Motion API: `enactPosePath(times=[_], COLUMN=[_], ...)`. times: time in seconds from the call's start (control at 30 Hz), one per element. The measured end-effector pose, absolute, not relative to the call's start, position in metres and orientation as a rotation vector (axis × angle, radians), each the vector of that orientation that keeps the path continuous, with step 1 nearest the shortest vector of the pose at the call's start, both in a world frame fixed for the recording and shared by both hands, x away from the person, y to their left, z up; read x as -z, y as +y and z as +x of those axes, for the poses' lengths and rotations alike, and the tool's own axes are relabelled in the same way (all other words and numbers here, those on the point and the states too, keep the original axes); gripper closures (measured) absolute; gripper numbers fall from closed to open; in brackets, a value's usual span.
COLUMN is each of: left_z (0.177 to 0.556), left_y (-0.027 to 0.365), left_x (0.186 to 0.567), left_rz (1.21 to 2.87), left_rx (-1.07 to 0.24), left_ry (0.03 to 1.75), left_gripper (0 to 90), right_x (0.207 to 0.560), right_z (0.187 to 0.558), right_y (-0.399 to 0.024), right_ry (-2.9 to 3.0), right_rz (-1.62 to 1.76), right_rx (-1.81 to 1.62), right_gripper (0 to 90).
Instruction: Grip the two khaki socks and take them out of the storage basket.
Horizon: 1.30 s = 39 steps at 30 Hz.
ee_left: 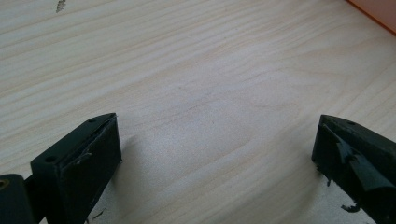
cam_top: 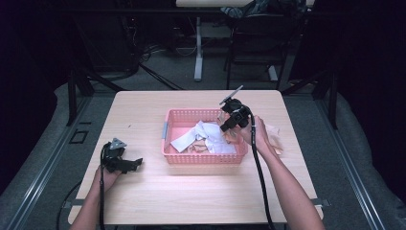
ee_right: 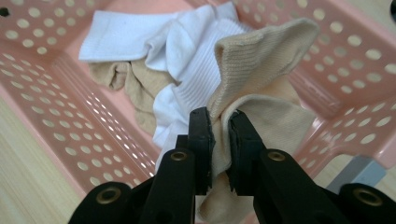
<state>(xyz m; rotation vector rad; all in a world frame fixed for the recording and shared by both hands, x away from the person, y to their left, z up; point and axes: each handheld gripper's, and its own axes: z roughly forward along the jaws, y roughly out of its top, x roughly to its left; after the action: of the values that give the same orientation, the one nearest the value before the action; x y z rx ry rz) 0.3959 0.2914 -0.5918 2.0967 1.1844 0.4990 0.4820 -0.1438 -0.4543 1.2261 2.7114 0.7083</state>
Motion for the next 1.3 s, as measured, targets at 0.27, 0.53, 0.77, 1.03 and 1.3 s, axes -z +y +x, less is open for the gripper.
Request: enactPosePath(times=[0.27,0.53,0.77,1.03,1.3], left_z=[0.395,0.395,0.395,0.395,0.396], left_y=[0.291,0.291,0.291,0.291,0.291], left_x=[0.592,0.592,0.592,0.592,0.592], left_rz=[2.093,2.097,2.095,2.095,2.097], left_rx=[-0.499,-0.499,-0.500,-0.498,-0.498], left_ry=[1.187,1.184,1.185,1.185,1.182], left_gripper=[1.0,1.0,1.0,0.9,0.9], right_x=[0.440,0.422,0.404,0.390,0.378], right_z=[0.485,0.485,0.486,0.486,0.483], right_y=[-0.143,-0.146,-0.162,-0.180,-0.199], right_ry=[2.650,2.547,2.468,2.389,2.331], right_rz=[1.191,1.129,1.147,1.172,1.181], right_rx=[-0.773,-0.827,-0.865,-0.895,-0.867], right_gripper=[80.9,81.1,81.1,81.1,81.0])
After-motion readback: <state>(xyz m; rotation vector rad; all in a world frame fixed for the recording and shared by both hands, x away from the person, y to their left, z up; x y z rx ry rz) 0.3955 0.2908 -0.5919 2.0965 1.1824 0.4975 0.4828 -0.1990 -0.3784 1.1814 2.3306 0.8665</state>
